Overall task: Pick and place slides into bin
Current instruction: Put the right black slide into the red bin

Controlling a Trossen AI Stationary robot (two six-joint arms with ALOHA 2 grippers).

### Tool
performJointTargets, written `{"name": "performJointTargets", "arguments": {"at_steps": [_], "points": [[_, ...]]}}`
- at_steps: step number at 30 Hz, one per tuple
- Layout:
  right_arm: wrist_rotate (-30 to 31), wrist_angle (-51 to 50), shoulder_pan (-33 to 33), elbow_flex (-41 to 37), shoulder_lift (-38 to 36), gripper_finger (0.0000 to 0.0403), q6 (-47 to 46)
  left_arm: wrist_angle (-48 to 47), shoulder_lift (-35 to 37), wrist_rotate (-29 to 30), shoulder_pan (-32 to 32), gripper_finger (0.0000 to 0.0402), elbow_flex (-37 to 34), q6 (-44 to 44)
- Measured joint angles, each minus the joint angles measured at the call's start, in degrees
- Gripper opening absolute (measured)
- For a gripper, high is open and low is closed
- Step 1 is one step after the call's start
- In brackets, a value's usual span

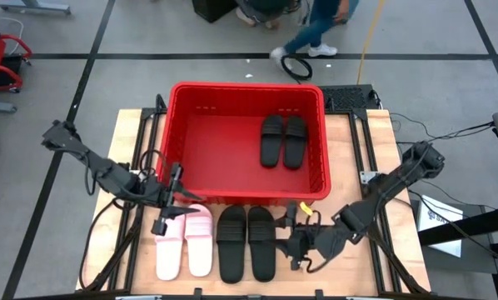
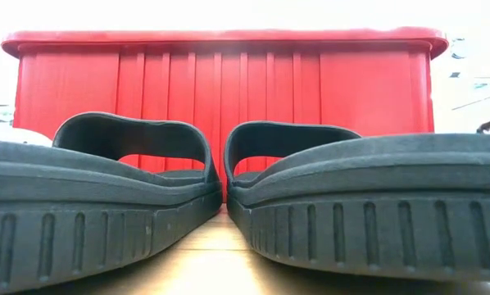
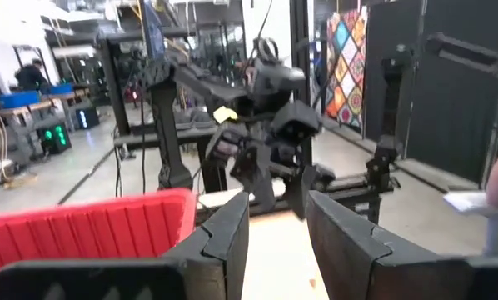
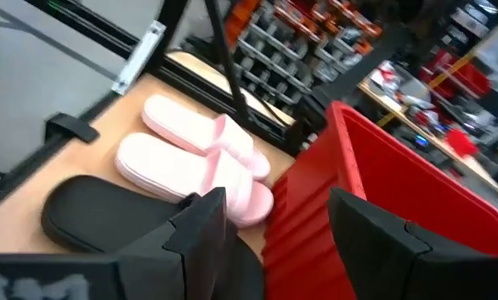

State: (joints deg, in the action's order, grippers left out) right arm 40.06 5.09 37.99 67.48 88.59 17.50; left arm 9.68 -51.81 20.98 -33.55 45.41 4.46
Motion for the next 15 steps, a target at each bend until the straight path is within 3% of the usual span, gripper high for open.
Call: {"name": "performJointTargets", "arguments": {"at_steps": [4, 10, 15], "points": [[3.49, 0.29, 1.62, 0.00, 0.43, 0.0201, -1.80, 4.57, -1.79, 0.27, -0.73, 0.0127, 0.00, 2.59], [3.98, -1.79, 1.82, 0.58, 1.90, 0.0201, -4.77, 7.16, -2.24, 0.41, -0.77, 0.0127, 0.00, 4.13], [7.21, -9.22, 1.84, 8.60, 9.75, 0.0201, -4.48, 7.14, -2.26, 1.11, -0.79, 0.0127, 0.00, 4.17]]}}
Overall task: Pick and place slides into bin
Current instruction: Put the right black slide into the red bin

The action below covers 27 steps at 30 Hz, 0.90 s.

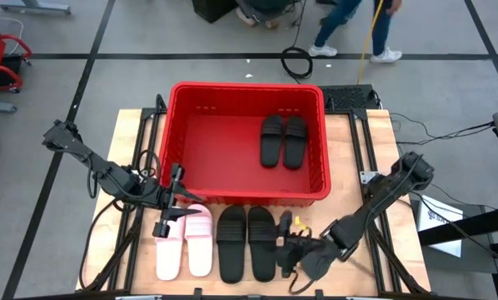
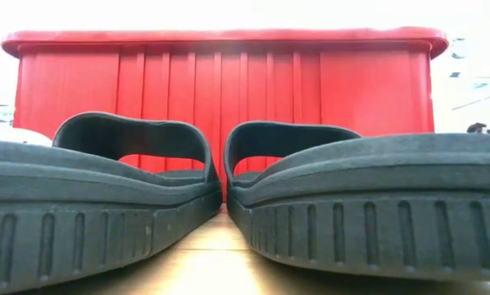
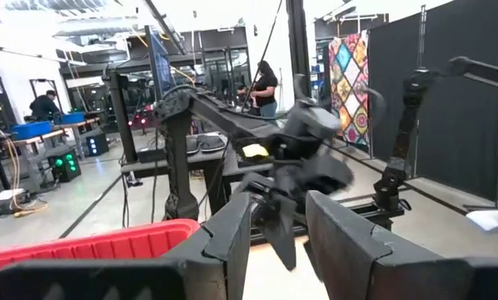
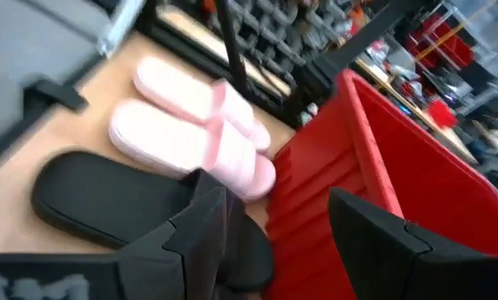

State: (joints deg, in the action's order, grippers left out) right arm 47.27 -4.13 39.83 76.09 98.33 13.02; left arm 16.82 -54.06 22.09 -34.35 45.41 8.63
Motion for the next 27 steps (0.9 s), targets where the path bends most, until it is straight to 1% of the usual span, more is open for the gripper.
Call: {"name": "performJointTargets", "arguments": {"at_steps": [2, 4, 9, 16, 23, 26, 27], "points": [[3.26, -5.48, 0.00, 4.50, 3.42, 0.0201, -0.76, -0.05, 0.00, 0.00, 0.02, 0.0127, 0.00, -0.24], [4.90, -10.48, -0.02, 8.57, 6.28, 0.0201, -2.63, -0.25, 0.00, 0.00, 0.02, 0.0127, 0.00, -1.03], [5.21, -15.72, 0.38, 15.12, 10.74, 0.0201, -6.28, -0.63, 0.00, 0.00, -0.02, 0.0127, 0.00, -1.29], [4.88, -17.57, 1.29, 15.77, 12.91, 0.0201, -11.13, -0.33, 0.10, 0.00, -0.04, 0.0127, 0.00, -1.60], [1.39, -21.08, 1.53, 15.77, 15.43, 0.0201, -14.85, -0.26, 0.11, -0.02, -0.15, 0.0127, 0.00, -1.87], [-2.12, -21.58, 1.01, 15.77, 15.94, 0.0201, -16.71, -0.26, 0.11, -0.02, -0.54, 0.0127, 0.00, -1.63], [-2.30, -21.72, 0.80, 15.77, 16.00, 0.0201, -16.85, -0.26, 0.11, -0.02, -0.70, 0.0127, 0.00, -1.61]]}}
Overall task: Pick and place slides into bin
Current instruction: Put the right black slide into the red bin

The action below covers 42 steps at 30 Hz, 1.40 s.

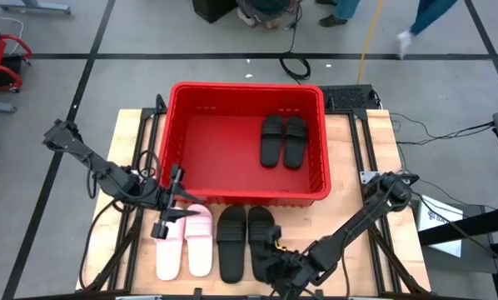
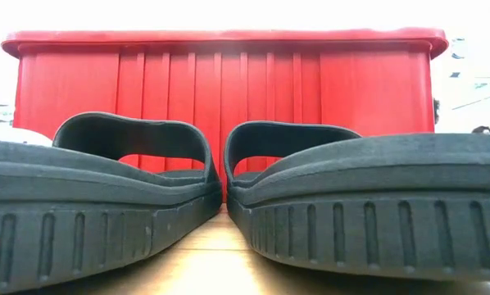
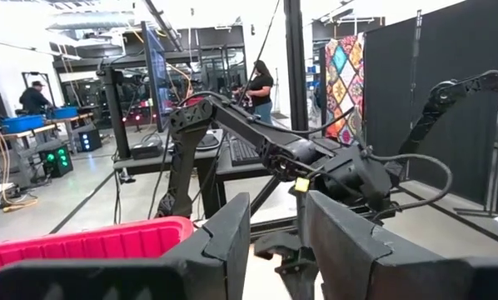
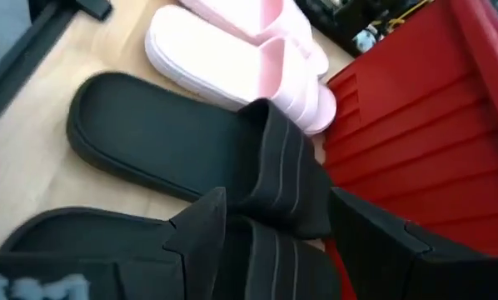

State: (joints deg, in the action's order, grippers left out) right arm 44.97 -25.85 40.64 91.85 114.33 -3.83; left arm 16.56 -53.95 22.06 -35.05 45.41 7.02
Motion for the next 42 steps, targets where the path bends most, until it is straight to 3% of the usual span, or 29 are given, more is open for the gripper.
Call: {"name": "performJointTargets", "arguments": {"at_steps": [15, 42], "points": [[-6.35, -0.21, -1.66, -4.15, -0.08, 0.0201, -1.91, 0.36, 0.09, 0.01, -1.09, 0.0127, 0.00, 0.83], [-7.44, 1.54, -5.29, -12.98, -0.08, 0.0201, -2.90, 0.48, 0.09, 0.11, -1.07, 0.0127, 0.00, 1.74]]}}
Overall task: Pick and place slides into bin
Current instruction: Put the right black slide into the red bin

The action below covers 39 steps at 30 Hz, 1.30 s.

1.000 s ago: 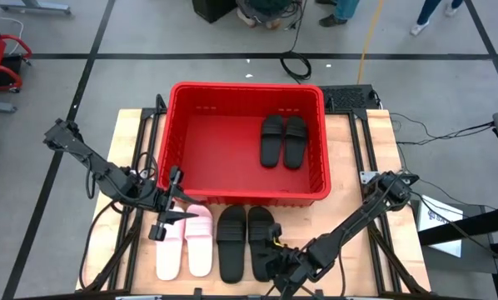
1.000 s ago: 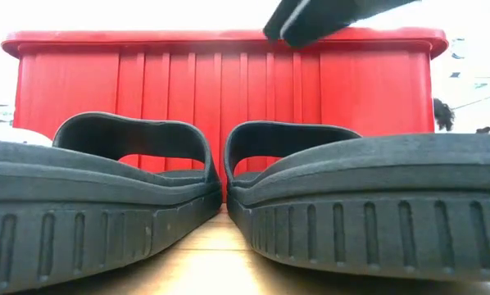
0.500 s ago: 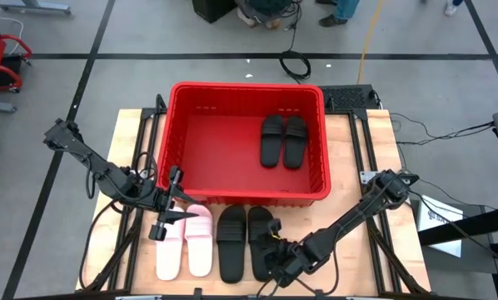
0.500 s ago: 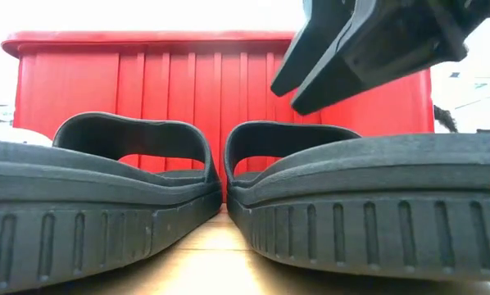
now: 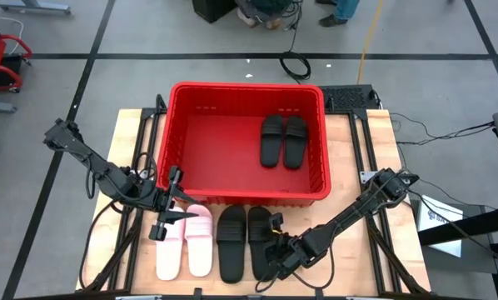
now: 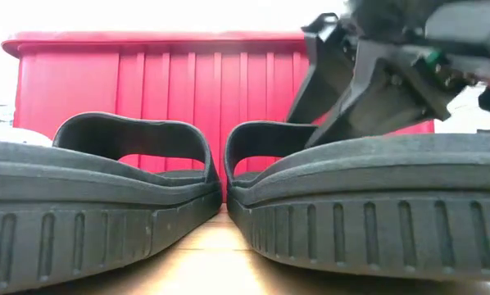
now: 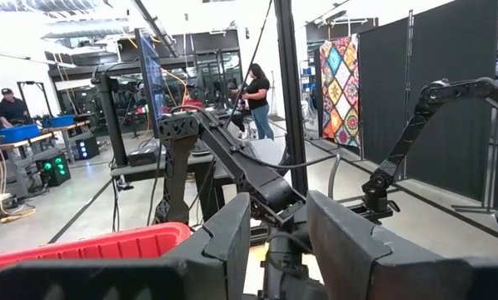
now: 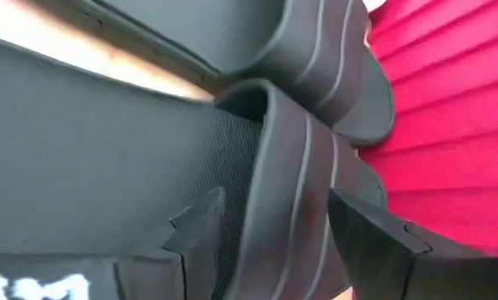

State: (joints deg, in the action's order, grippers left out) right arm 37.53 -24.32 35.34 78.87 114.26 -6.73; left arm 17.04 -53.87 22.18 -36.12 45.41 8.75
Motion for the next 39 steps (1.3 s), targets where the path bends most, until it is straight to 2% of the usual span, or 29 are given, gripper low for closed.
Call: {"name": "performJointTargets", "arguments": {"at_steps": [7, 11, 25, 30, 39], "points": [[0.74, 0.83, -1.20, -2.23, 0.00, 0.0200, -1.61, -0.01, 0.00, 0.02, 0.03, 0.0127, 0.00, 0.00], [2.88, 3.24, -1.41, -2.23, 0.00, 0.0187, -1.52, -0.02, 0.00, 0.02, 0.02, 0.0127, 0.00, 0.20], [2.90, 4.25, -1.61, -2.23, 0.00, 0.0048, -1.17, -0.02, 0.00, 0.04, 0.02, 0.0127, 0.00, 0.20], [2.84, 4.99, -1.97, -2.21, -0.04, 0.0013, -1.10, -0.02, 0.00, 0.04, 0.00, 0.0127, 0.00, 0.15], [0.13, 5.47, -2.53, -2.21, -0.22, 0.0011, -1.11, -0.02, 0.00, 0.04, 0.00, 0.0127, 0.00, 0.17]]}}
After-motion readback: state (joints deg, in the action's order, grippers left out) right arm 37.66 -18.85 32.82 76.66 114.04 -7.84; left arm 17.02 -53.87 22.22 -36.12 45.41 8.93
